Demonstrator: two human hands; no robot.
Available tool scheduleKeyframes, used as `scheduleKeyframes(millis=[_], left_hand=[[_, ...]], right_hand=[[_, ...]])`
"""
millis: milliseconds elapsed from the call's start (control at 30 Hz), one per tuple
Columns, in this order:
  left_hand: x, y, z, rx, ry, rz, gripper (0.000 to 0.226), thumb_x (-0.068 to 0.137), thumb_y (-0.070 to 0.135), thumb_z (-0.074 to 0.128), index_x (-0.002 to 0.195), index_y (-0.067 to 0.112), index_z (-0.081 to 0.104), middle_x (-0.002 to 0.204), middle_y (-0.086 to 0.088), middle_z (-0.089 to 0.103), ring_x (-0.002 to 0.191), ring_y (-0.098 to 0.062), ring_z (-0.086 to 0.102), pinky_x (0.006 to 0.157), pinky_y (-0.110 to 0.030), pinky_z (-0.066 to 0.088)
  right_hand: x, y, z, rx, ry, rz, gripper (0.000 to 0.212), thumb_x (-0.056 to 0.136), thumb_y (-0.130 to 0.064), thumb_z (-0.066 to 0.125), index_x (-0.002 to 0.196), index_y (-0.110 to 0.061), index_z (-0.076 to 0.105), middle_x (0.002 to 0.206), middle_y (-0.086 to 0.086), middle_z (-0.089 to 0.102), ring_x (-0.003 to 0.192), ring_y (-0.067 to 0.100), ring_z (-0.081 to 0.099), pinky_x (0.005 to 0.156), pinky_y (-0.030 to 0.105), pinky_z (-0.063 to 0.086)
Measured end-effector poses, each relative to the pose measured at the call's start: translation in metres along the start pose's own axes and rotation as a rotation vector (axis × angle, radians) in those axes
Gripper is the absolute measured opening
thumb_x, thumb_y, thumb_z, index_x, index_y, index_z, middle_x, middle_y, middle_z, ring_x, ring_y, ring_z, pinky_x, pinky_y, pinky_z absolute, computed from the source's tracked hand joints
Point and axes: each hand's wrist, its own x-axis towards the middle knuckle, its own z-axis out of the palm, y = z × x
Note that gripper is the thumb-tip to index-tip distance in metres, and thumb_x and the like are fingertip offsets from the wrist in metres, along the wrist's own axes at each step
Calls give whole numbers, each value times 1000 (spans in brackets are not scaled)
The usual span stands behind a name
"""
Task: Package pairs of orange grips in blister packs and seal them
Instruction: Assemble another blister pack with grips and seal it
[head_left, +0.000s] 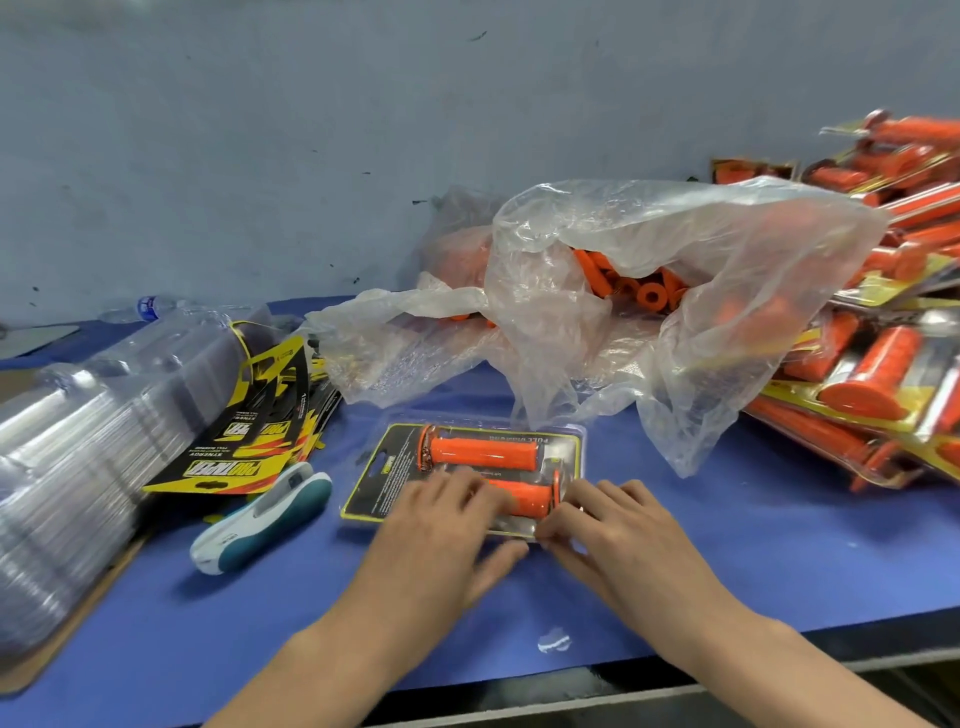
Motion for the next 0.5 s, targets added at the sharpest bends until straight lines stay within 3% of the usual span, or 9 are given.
scheduleKeyframes(millis=[67,133,233,333,400,500], left_hand=[[0,2,12,70,-62,79,20,84,39,66,101,28,64,95,7,61,87,-18,62,72,-33,51],[1,-2,16,108,17,100,7,86,31,67,89,24,67,85,6,62,77,-19,62,63,-33,52],[5,-9,18,138,124,107,19,92,30,58,77,21,64,77,5,60,70,-19,60,56,-33,50],[8,-10,19,139,132,116,18,89,32,67,75,21,62,76,6,59,68,-18,59,55,-32,49],[9,-9,17,124,124,100,20,87,34,71,75,21,62,75,7,59,68,-17,59,55,-30,47],[10,-8,16,73,127,99,21,90,37,65,77,21,62,77,7,59,69,-16,58,58,-29,46]], right_hand=[[-1,-1,1,28,5,-13,5,84,-28,70,81,-29,65,78,-9,56,63,14,54,56,32,46],[-2,1,1,34,-6,-12,8,84,-28,73,82,-29,65,80,-10,57,65,13,55,58,32,47],[-1,6,-1,26,-22,9,9,84,-30,74,82,-29,65,81,-12,58,66,12,56,61,30,46],[-1,6,2,-48,-6,4,8,87,-28,69,83,-27,63,82,-8,56,66,16,53,62,31,45],[-1,4,6,-60,25,27,4,87,-29,62,85,-27,64,94,-5,59,76,20,55,68,33,44],[2,1,9,34,14,46,15,83,-37,68,97,-32,70,119,0,62,106,23,58,85,35,48]])
